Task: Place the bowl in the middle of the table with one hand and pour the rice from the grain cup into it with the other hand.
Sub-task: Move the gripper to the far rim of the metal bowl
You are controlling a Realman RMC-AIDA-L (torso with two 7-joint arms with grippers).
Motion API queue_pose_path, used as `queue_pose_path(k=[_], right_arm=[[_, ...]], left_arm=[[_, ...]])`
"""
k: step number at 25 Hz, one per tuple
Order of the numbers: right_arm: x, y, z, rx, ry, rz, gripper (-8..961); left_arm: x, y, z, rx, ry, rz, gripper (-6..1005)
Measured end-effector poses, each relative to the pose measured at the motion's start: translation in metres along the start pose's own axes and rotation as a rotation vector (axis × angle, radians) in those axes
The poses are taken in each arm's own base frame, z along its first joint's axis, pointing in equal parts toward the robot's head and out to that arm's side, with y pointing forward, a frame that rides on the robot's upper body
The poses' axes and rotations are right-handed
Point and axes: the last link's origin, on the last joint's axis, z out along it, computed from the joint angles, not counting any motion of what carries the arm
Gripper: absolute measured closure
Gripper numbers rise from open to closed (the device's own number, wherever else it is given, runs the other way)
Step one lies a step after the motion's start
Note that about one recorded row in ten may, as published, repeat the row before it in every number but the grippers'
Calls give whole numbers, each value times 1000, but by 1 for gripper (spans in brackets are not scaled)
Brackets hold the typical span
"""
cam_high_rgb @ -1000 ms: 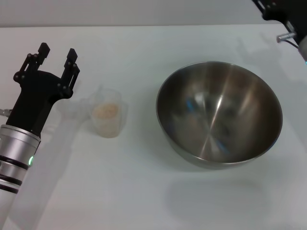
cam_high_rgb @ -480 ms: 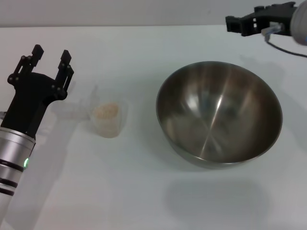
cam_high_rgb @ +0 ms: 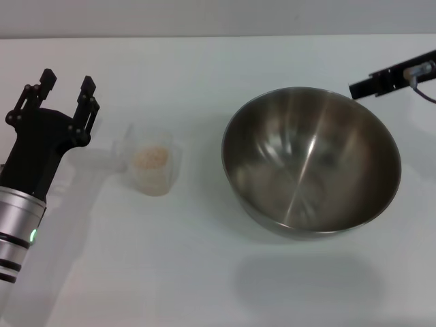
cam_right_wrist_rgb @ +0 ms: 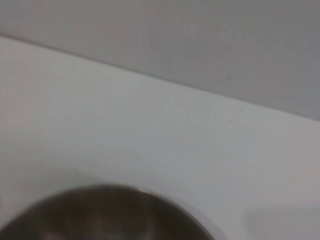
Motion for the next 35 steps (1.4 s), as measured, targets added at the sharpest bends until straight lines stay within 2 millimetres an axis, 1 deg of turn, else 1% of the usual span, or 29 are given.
queue_pose_path(k=[5,11,14,15,19,21,27,32,35], right_arm=[[10,-12,12,-8,57,-15,287],[16,-12,23,-41,90,-26,287],[21,-14,34,-57,113,-24,287],[21,-14,34,-57,113,-24,287],[29,-19,48,-60,146,-11,290],[29,-19,49,-60,147,-10,298],[33,-21,62,-73,159,2,322],[32,-24,66,-83,160,19,342],[31,-26,65,-91,153,15,477]], left_arm=[[-1,-1,-2,4,-3,0,405],[-1,-1,-3,5,-5,-1,405],[-1,-1,-3,5,-5,-1,405],[-1,-1,-3,5,-5,-1,405],[-1,-1,-4,5,-7,-1,405],[-2,-1,-3,4,-8,-1,405],[-1,0,-1,0,-7,0,406],[-1,0,0,-1,-6,0,406],[-1,0,0,-3,-5,0,406]])
